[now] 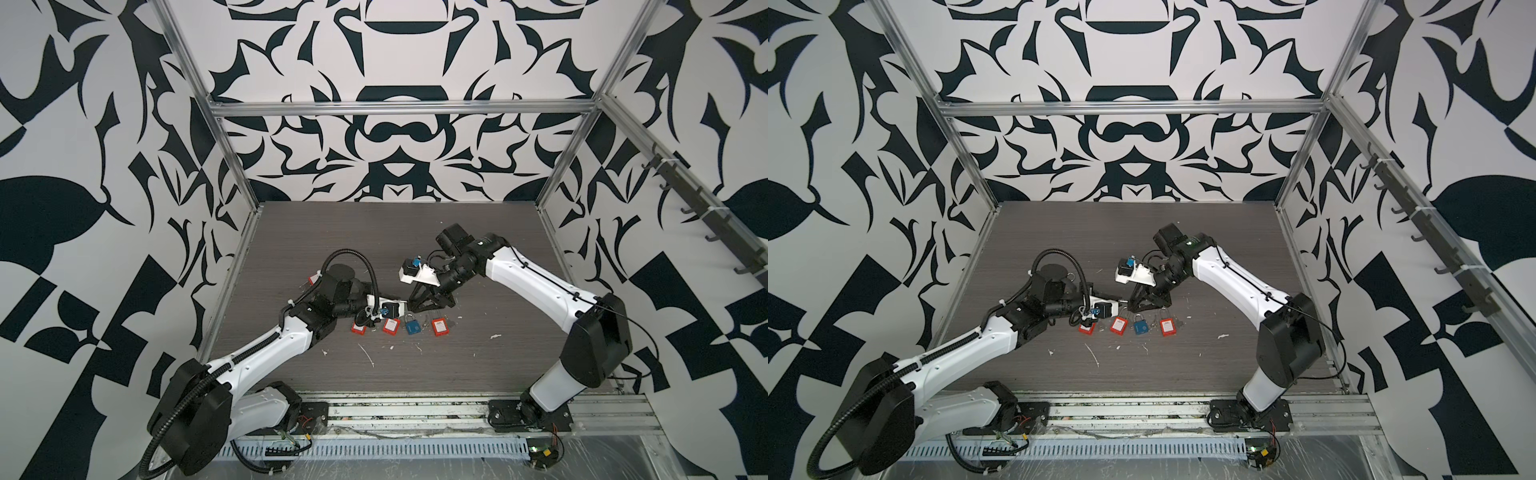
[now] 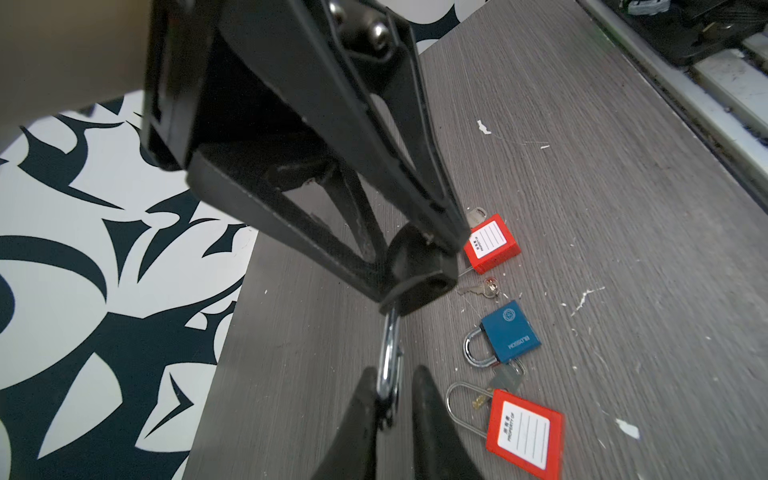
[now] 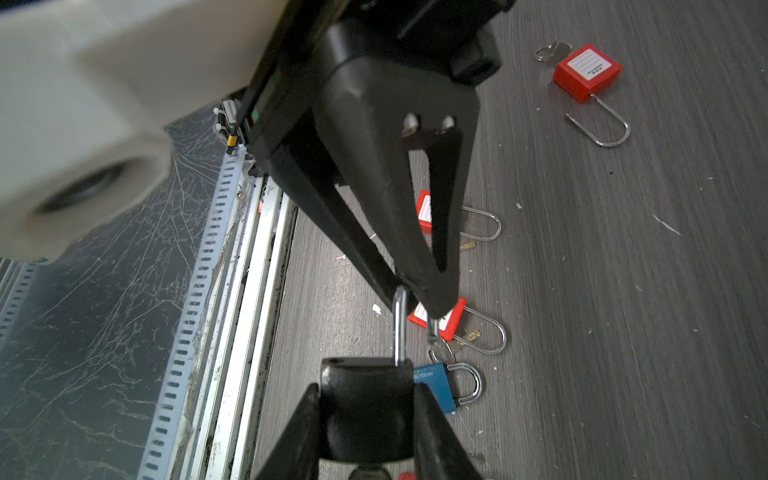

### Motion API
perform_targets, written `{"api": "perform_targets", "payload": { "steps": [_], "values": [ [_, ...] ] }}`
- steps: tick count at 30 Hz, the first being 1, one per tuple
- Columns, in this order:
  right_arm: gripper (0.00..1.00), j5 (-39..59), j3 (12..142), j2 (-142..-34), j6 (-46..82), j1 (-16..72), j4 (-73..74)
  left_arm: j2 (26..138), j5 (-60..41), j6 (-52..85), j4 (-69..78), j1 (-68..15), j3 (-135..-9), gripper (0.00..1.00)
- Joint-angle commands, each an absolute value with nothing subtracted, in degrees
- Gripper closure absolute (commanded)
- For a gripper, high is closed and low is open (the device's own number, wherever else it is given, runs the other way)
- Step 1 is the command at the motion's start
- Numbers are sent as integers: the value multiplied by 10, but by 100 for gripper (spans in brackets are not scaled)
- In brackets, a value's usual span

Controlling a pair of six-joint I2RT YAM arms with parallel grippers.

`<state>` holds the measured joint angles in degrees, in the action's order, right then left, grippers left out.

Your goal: Lock with the key

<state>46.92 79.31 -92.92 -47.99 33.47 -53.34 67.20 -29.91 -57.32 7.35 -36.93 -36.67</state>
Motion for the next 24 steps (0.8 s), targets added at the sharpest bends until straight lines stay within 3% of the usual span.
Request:
{"api": "perform_targets", "payload": {
  "steps": [1, 6, 10, 15, 24],
  "values": [
    [83, 483, 808, -921, -482, 340, -545, 665, -328, -554, 57, -371, -381, 82],
    [80, 480, 811, -917, -487, 342, -545, 667, -328, -536, 51, -372, -381, 100],
    [54, 462, 804, -904, -490, 344, -526, 662, -334, -495, 52, -371, -382, 100],
    [39, 424, 761, -842, -450, 350, -430, 649, -347, -424, 68, -371, -375, 100],
    [41, 314, 740, -778, -469, 349, -457, 657, -396, -319, 6, -367, -410, 100]
  ]
}}
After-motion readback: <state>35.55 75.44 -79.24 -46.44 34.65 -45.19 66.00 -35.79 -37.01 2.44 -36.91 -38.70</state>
